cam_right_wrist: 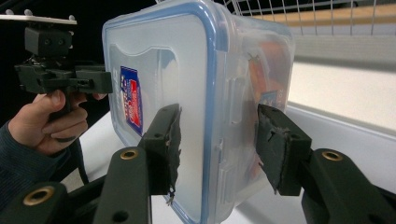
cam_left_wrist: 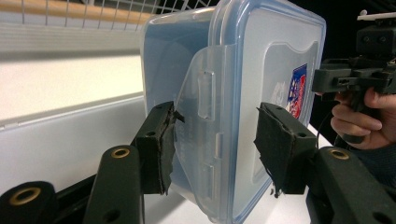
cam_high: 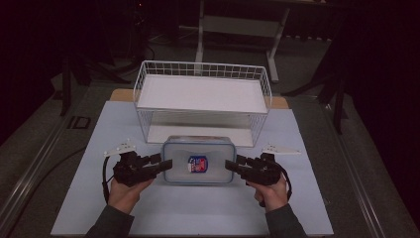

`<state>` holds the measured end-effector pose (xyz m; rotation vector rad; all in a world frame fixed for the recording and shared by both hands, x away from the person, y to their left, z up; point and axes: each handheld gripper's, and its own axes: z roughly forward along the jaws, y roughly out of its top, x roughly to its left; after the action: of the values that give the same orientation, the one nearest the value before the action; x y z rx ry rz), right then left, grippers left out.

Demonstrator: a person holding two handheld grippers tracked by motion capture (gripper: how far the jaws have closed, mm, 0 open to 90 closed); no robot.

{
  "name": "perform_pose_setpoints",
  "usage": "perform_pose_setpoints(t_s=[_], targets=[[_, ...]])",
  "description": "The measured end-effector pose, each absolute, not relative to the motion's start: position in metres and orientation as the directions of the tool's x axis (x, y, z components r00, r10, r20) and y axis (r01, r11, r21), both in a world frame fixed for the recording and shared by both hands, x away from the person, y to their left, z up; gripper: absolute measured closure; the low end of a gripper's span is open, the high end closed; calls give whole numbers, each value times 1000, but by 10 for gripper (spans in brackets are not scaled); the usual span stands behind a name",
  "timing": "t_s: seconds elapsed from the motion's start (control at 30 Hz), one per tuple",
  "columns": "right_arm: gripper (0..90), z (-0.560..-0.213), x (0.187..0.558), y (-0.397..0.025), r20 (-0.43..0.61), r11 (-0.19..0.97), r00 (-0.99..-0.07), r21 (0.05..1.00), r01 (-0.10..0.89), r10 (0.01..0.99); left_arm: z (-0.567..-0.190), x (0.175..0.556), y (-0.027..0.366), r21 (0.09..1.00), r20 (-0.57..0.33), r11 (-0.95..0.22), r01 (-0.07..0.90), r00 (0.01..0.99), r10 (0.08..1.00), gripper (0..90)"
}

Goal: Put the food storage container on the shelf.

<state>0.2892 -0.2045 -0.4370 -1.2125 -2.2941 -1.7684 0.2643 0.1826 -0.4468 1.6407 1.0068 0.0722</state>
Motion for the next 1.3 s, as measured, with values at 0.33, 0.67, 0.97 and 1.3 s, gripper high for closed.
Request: perform_pose_setpoints(t_s=[0.33, 0.67, 0.97, 1.3], targets=[[515, -420, 286, -202, 409, 62, -720, 846, 529, 560, -432, 261, 186, 842, -432, 27, 539, 643, 632, 483], [515, -399, 289, -203, 375, 53, -739, 874, 483, 559, -408, 265, 185, 864, -404, 26, 503, 661, 632, 485], [515, -372, 292, -206, 329, 63, -755, 897, 438, 567, -387, 272, 181, 885, -378, 27, 465, 685, 622, 485], [516, -348, 299, -206, 294, 58, -765, 916, 396, 573, -367, 282, 182, 906, -351, 34, 422, 703, 619, 485]])
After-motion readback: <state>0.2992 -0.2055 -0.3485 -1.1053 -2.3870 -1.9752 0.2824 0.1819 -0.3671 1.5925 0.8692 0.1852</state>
